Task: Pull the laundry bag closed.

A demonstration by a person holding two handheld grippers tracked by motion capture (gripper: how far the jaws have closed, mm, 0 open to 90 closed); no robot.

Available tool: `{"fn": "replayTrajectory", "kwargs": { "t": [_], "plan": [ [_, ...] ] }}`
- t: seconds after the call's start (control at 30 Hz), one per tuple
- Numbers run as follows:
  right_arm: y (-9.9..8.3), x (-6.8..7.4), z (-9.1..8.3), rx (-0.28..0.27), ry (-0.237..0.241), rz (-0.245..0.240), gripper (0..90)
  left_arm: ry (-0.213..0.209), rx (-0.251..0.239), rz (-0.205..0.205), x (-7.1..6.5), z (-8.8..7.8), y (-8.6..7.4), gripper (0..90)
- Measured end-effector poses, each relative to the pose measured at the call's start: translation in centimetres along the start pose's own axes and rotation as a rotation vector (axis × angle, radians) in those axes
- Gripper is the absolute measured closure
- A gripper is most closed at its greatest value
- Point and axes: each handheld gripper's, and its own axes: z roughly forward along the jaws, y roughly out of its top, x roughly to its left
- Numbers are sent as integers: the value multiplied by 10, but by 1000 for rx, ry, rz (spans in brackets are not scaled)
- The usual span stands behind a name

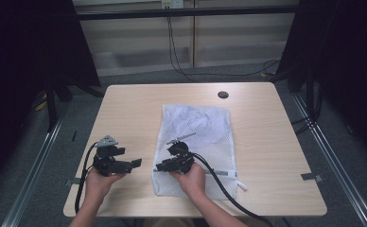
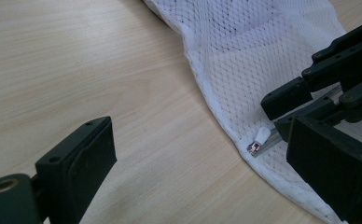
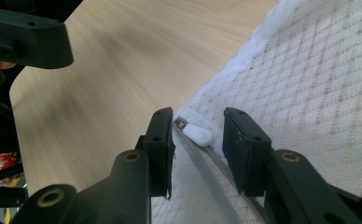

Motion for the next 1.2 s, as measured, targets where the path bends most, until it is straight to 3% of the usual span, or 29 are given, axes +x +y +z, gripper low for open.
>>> {"fn": "replayTrajectory", "kwargs": {
  "t": [0.43,0.67,0.97,1.2],
  "plan": [
    [0,0,7,29,19,22,689,3,-6,-10,0,0,0,80],
    [2,3,5,11,55,20,733,3,4,-1,0,0,0,80],
    [2,4,7,21,55,24,758,1,3,-4,-1,1,0,80],
    [2,4,13,33,65,53,758,3,12,-3,0,1,0,80]
  ]
}}
